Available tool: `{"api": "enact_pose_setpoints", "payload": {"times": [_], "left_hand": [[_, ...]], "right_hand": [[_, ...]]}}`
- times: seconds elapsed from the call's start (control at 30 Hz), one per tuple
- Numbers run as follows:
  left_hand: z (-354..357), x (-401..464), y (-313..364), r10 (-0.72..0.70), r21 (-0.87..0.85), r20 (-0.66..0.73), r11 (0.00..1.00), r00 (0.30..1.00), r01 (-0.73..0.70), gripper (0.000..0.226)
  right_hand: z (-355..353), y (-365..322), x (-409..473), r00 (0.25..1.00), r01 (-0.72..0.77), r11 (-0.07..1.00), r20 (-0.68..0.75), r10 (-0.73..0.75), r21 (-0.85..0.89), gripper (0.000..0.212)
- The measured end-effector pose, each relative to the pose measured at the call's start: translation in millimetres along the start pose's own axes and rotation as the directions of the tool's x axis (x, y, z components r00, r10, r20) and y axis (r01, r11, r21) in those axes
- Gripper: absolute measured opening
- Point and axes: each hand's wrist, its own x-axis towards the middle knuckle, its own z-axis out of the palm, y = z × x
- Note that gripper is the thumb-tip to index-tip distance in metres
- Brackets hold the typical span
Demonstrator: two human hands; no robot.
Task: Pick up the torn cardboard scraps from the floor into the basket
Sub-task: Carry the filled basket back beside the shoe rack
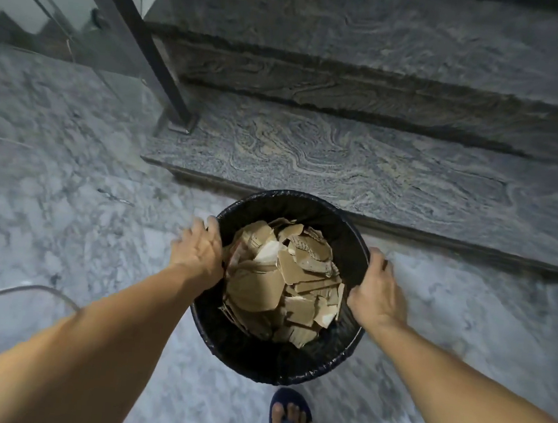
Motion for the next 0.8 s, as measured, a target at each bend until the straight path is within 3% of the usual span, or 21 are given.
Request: {"api": "enact_pose_setpoints", "payload": {"times": [0.07,0.17,0.3,0.4,0.57,0.8], "left_hand": [[9,6,-1,-0.024,-0.141,0.116,0.989,0.993,0.040,0.076],[12,12,-9,0.011,-0.192,0.069,0.981,0.998,0.002,0.075],[11,13,-21,0.122,-0.232,0.079,0.968,0.989,-0.101,0.094],[-2,9,-25,0.212,-0.271,0.077,0.945,0.974,-0.184,0.096],[-42,-5,-22,0.283,-0.130,0.074,0.953,0.956,-0.272,0.094],[-114,-40,-9,0.460,-0.013,0.073,0.887,0.885,-0.461,0.090]], "right_hand": [[9,9,-4,0.999,-0.025,0.997,0.021,0.024,0.072,0.091],[16,18,-8,0.996,-0.073,0.992,0.059,0.067,0.106,0.106],[7,13,-16,0.989,-0.139,0.984,0.056,0.134,0.109,0.104],[-5,5,-31,0.978,-0.209,0.973,0.042,0.206,0.095,0.099],[-34,-10,-66,0.949,-0.310,0.940,-0.010,0.314,0.144,0.095],[-82,-18,-141,0.884,-0.431,0.865,-0.073,0.462,0.256,0.091]]}}
